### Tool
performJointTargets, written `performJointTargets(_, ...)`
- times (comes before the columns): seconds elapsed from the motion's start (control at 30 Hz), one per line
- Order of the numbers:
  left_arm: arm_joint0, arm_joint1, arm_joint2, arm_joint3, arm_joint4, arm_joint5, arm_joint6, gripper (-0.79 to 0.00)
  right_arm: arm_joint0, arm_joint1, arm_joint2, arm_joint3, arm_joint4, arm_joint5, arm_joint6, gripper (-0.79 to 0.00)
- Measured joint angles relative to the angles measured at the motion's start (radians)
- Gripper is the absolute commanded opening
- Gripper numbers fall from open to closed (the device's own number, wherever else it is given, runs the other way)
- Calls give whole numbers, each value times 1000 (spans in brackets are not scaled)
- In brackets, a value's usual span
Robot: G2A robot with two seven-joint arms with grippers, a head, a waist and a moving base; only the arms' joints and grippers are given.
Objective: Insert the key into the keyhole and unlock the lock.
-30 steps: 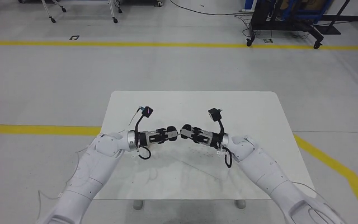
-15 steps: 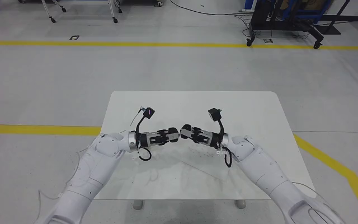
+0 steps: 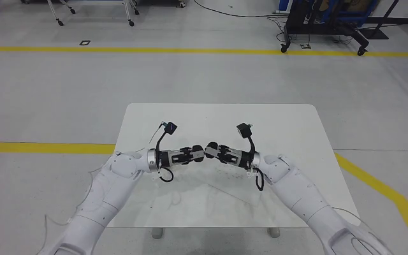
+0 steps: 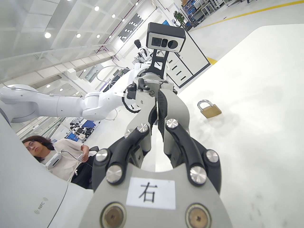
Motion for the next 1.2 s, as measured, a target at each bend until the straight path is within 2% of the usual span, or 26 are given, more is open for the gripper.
performJointTargets(0.1, -1, 1, -2, 2, -5, -2, -1, -785, -4, 1, 4, -5, -6, 0, 2, -785)
performJointTargets(0.13, -1, 2, -2, 2, -5, -2, -1, -785, -5, 2, 5, -7, -8, -1, 3, -693)
performJointTargets(0.17, -1, 2, -2, 2, -6, -2, -1, -785, -6, 2, 6, -9, -9, -1, 4, -274)
performJointTargets(0.2, -1, 2, -2, 2, -6, -2, -1, -785, -7, 3, 7, -10, -9, -1, 5, 0)
performJointTargets(0.73, 22, 20, -34, -22, -31, -11, -24, -785, -15, 4, 15, -19, -7, 9, -5, 0)
performJointTargets(0.97, 8, 27, -24, -32, -25, 25, -99, -785, -49, 48, 109, -43, -104, -14, 44, 0)
performJointTargets(1.0, 6, 27, -21, -34, -25, 30, -109, -785, -57, 54, 122, -51, -116, -12, 54, -77)
performJointTargets(1.1, -2, 27, -1, -46, -15, 45, -128, -785, -89, 72, 154, -94, -123, 0, 78, -237)
performJointTargets(1.2, -10, 29, 18, -54, -4, 50, -133, -785, -111, 84, 163, -135, -106, 25, 123, -283)
